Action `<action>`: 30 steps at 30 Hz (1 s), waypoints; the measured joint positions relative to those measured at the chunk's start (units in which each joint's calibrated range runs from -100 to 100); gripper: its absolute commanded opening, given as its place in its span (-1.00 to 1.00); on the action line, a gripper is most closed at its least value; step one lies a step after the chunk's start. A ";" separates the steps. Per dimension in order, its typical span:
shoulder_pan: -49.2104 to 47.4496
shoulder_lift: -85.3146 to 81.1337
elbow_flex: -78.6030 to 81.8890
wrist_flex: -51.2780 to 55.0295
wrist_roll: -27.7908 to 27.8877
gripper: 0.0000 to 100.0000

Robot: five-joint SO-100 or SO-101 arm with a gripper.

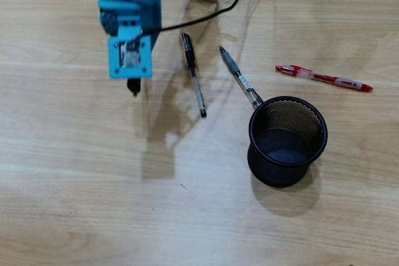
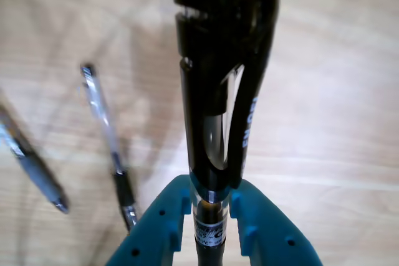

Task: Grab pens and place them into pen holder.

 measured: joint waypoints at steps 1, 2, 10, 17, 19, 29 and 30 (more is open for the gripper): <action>-0.95 -3.06 0.89 0.00 -0.73 -0.96; -1.91 -5.95 1.95 0.00 -1.35 -0.96; -10.58 -23.62 6.83 -0.52 -7.07 -0.96; -19.91 -26.34 12.95 -17.70 -10.51 -0.96; -22.87 -24.89 15.00 -25.21 -11.50 -0.96; -33.44 -8.75 16.68 -59.04 -15.34 -0.96; -33.92 -7.56 16.68 -61.03 -15.81 -0.96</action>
